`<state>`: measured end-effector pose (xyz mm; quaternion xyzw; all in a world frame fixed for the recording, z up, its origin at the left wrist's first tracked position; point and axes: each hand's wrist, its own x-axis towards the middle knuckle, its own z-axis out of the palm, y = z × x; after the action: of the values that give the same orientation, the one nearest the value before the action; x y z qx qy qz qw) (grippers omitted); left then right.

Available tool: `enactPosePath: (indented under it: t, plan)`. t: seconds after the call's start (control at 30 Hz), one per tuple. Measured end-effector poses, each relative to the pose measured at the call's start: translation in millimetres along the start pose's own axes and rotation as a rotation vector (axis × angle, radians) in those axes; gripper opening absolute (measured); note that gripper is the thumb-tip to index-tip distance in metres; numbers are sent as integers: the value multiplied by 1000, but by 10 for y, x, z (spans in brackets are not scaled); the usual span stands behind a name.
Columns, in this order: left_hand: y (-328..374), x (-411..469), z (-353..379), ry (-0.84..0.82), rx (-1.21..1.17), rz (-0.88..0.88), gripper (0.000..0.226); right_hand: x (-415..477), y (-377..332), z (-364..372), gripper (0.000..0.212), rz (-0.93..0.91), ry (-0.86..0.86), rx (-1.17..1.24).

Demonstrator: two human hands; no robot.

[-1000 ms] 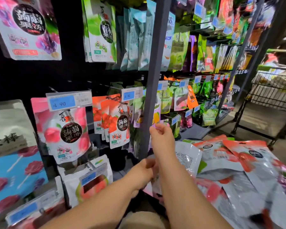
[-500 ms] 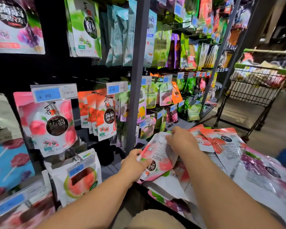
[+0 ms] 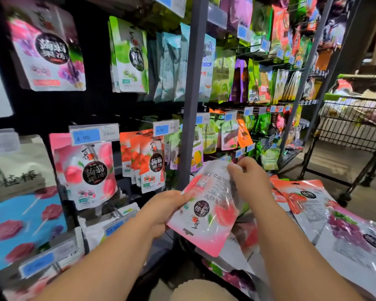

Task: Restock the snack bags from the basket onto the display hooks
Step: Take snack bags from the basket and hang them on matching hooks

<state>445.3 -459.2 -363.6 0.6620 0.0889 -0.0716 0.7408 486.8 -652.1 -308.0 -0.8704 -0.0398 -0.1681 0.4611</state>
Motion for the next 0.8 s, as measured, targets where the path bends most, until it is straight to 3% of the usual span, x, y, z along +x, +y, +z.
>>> enactPosePath:
  t: [0.07, 0.13, 0.3, 0.47, 0.57, 0.7, 0.8]
  plan:
    - [67, -97, -34, -23, -46, 11, 22, -42, -43, -33, 17, -37, -11, 69]
    - [121, -180, -60, -34, -75, 47, 37, -108, -80, -92, 14, -77, -60, 150]
    - [170, -296, -155, -64, -197, 76, 53, -359, -128, -373, 36, -327, -370, 168]
    - [172, -359, -167, -124, -393, 6, 40, -493, -132, -616, 48, -487, -586, 136]
    - [193, -422, -130, -136, -459, -29, 29, -546, -154, -578, 37, -544, -479, 114]
    - [193, -456, -118, -100, -445, -81, 32, -560, -123, -454, 15, -658, -253, -3]
    - [228, -533, -112, -53, -473, -136, 19, -574, -104, -383, 18, -717, -149, -41]
